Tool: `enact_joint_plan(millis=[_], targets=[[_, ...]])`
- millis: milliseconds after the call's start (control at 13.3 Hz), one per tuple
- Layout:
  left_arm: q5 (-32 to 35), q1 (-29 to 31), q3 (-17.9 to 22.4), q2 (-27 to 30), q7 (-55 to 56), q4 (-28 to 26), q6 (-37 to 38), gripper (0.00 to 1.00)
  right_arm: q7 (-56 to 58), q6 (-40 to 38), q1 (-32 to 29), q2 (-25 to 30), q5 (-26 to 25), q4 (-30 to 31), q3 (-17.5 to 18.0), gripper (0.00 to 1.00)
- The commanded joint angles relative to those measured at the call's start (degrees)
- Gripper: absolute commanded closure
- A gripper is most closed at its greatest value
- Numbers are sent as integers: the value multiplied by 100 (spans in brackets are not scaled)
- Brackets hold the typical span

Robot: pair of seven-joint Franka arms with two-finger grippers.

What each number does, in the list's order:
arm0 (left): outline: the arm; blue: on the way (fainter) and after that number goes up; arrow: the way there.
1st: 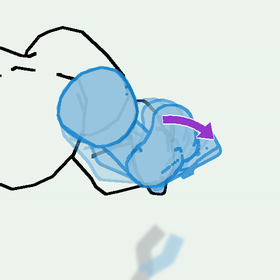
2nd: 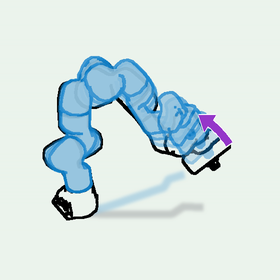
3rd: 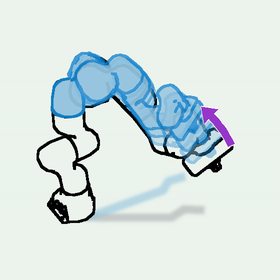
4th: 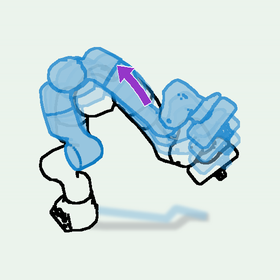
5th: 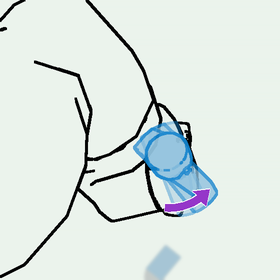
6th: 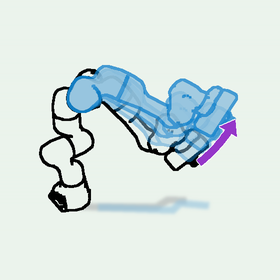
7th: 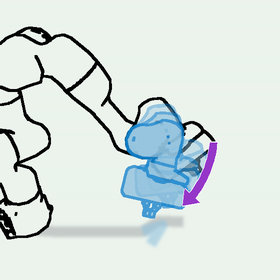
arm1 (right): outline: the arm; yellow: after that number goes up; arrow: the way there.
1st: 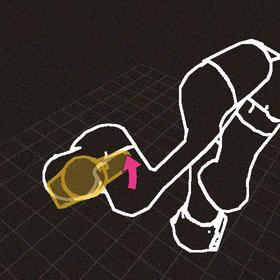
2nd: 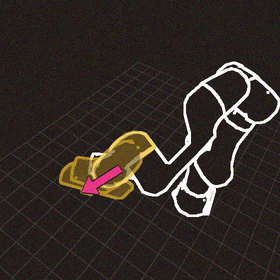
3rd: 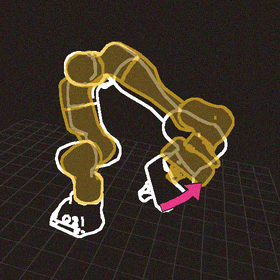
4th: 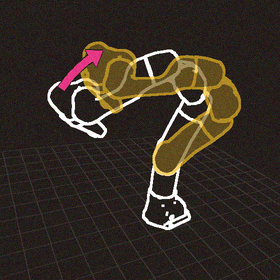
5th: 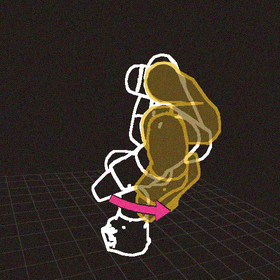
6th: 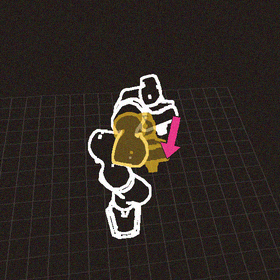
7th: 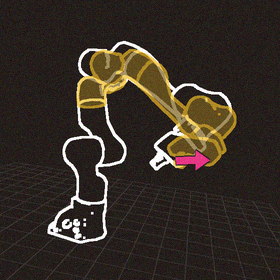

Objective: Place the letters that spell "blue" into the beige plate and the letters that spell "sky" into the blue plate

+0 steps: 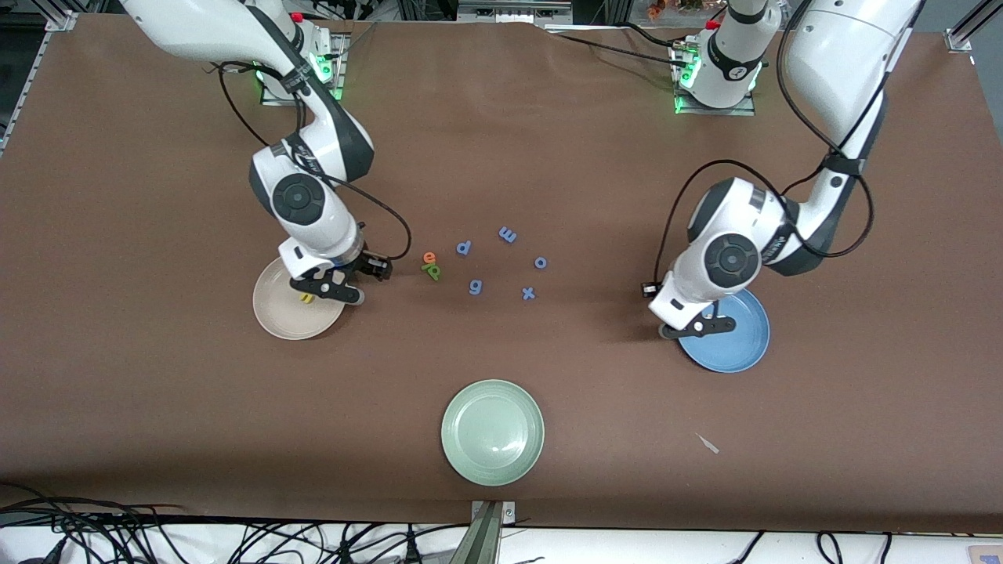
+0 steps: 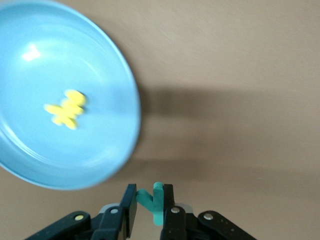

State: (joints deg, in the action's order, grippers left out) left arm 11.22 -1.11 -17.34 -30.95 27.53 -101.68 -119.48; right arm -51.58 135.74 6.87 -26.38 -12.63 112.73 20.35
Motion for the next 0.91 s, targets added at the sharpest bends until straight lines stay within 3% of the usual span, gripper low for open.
enact_joint_plan(millis=[0, 151, 226, 302, 528, 830], targets=[[231, 504, 73, 19, -1053, -10, 48, 97, -1008, 486, 225, -419, -20, -190, 118, 26], [241, 647, 73, -164, -1381, -18, 4, 76, -1668, 646, 446, -648, -413, -225, 110, 26], [249, 647, 82, -174, -1390, -18, 12, 35, -1976, 707, 465, -718, -712, -225, 118, 26], [249, 656, 82, -166, -1408, -18, 39, 3, -2161, 804, 465, -754, -923, -225, 110, 26], [241, 656, 38, -8, -1698, 8, 100, 0, -2242, 857, 473, -798, -996, -217, 110, 28], [153, 638, -111, 632, -1707, 183, 478, 0, -2251, 997, 473, -903, -1119, -164, 110, 34]])
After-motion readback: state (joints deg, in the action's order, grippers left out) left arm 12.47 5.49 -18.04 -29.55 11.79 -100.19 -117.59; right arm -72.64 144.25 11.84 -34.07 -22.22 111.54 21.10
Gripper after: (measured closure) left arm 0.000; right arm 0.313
